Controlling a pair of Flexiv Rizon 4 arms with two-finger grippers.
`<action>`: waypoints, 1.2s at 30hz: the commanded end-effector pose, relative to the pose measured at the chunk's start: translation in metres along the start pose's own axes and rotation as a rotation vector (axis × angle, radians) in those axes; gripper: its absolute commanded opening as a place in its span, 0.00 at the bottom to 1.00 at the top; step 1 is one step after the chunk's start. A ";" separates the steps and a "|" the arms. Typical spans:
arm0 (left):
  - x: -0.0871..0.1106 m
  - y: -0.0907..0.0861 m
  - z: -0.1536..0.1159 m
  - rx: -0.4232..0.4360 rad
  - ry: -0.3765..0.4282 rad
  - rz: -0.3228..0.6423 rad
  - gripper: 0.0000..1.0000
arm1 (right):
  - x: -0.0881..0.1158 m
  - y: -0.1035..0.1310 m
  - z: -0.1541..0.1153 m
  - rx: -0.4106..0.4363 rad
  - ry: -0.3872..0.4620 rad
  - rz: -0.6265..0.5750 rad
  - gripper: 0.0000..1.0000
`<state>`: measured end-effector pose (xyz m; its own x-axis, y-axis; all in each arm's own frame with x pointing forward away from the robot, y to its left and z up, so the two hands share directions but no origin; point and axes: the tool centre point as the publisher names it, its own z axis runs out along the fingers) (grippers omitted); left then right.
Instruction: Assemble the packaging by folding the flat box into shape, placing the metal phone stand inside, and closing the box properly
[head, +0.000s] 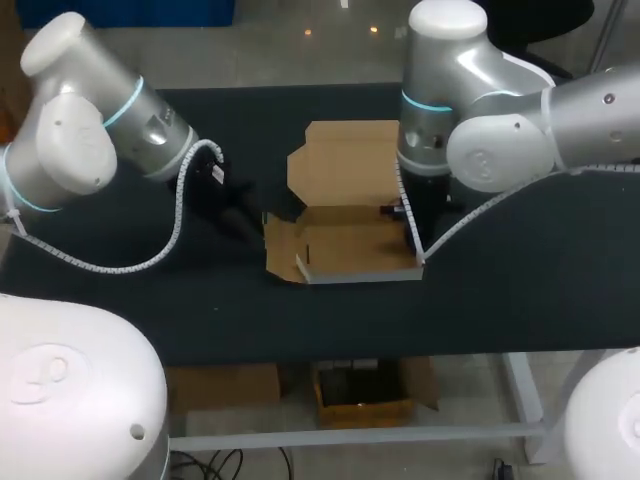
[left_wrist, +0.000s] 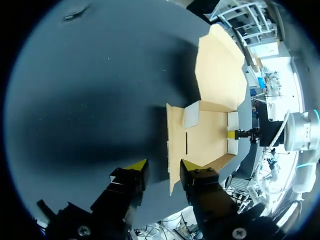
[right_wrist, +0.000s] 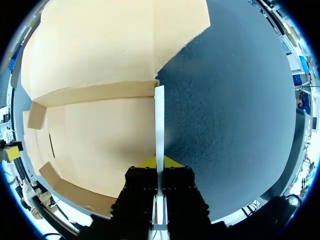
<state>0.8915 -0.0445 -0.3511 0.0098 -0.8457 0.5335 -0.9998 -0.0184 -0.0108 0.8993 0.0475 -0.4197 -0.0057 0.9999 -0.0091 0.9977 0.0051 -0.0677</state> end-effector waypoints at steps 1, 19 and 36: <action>-0.016 -0.006 0.006 -0.020 0.120 0.002 0.35 | 0.001 0.001 -0.001 0.004 -0.004 0.000 0.00; -0.019 -0.005 0.039 -0.086 0.231 0.052 0.31 | 0.001 0.001 -0.001 0.004 -0.004 0.000 0.00; 0.029 0.006 0.041 -0.095 0.349 0.139 0.33 | 0.001 0.001 -0.001 0.004 -0.004 0.000 0.00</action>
<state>0.8883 -0.0861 -0.3730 -0.1138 -0.5988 0.7928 -0.9886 0.1474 -0.0306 0.8994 0.0475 -0.4197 -0.0057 0.9999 -0.0092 0.9977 0.0050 -0.0677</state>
